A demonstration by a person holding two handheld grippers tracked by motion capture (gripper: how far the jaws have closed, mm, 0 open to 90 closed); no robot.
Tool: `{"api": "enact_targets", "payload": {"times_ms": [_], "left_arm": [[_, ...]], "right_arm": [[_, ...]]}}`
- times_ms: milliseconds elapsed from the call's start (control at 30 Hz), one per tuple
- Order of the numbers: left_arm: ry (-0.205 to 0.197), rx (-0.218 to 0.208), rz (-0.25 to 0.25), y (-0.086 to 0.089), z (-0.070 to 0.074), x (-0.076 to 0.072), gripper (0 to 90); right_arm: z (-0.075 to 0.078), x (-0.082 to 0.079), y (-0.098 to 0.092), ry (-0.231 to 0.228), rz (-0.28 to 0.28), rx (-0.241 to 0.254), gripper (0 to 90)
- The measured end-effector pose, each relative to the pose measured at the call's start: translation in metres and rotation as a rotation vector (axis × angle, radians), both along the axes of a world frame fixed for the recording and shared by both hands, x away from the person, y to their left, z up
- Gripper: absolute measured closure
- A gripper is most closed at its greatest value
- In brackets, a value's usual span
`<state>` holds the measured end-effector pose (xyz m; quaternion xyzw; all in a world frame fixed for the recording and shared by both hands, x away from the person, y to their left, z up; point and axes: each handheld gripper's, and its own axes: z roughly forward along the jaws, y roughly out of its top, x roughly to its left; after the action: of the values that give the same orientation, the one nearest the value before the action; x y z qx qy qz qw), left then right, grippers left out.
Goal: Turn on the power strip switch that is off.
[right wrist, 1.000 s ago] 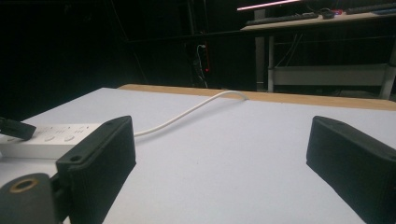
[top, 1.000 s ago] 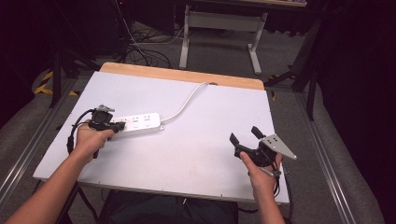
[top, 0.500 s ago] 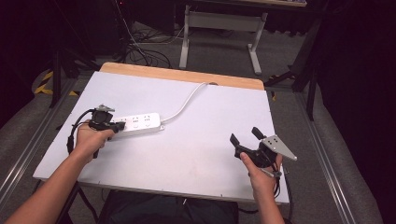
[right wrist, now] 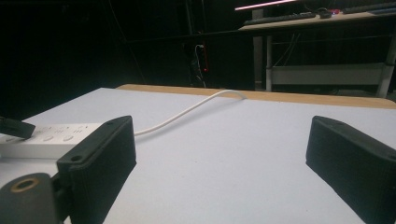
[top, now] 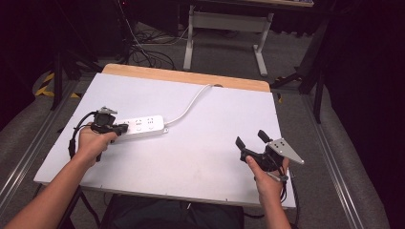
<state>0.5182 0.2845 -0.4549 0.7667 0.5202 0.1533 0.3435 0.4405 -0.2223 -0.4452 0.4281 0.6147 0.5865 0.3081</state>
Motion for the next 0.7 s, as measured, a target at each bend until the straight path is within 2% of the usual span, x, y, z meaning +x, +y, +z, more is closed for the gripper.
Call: {"api": "enact_targets", "payload": {"times_ms": [300, 700], "left_arm": [[-0.001, -0.004, -0.004, 0.001, 0.001, -0.0003, 87.1], [-0.031, -0.015, 0.007, 0.0027, 0.005, -0.002, 87.1]], "right_arm": [[0.0, 0.0003, 0.0001, 0.0, 0.002, 0.001, 9.2], [0.0003, 0.0001, 0.0003, 0.0, 0.006, 0.0, 9.6]]}}
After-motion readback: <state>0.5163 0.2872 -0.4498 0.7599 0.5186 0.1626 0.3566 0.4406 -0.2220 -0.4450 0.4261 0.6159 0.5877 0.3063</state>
